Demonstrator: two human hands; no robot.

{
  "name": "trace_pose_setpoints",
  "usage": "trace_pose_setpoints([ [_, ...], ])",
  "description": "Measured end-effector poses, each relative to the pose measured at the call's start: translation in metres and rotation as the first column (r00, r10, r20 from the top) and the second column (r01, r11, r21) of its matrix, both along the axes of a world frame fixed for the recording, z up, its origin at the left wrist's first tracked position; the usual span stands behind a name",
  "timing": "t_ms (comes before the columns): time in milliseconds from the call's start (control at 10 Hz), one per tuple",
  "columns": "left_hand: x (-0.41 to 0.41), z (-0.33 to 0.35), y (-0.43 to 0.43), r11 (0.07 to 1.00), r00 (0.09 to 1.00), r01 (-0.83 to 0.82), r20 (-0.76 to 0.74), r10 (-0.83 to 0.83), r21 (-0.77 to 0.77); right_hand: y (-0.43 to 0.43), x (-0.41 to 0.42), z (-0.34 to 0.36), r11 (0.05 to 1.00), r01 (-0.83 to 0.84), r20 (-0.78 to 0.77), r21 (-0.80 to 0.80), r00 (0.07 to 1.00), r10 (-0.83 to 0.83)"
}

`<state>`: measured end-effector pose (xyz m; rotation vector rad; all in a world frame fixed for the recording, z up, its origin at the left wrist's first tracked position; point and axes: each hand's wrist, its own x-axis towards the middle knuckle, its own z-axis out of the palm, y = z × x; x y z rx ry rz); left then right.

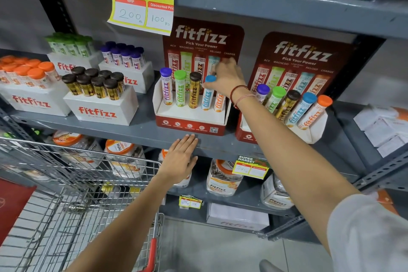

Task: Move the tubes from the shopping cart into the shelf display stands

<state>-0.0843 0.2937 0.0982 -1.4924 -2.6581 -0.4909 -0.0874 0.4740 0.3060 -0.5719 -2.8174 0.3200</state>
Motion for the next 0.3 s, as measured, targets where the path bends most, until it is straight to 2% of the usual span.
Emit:
trace_pose_setpoints([
  [100,0.000,0.004,-0.001,1.000,0.999,-0.008,0.037,0.008,0.000,0.001,0.006,-0.006,1.000,-0.022,-0.014,-0.008,1.000,0.022],
  [300,-0.003,0.036,0.002,0.989,0.989,-0.079,0.134,0.062,0.125,0.008,0.039,-0.014,0.999,-0.002,-0.336,-0.053,0.942,-0.016],
])
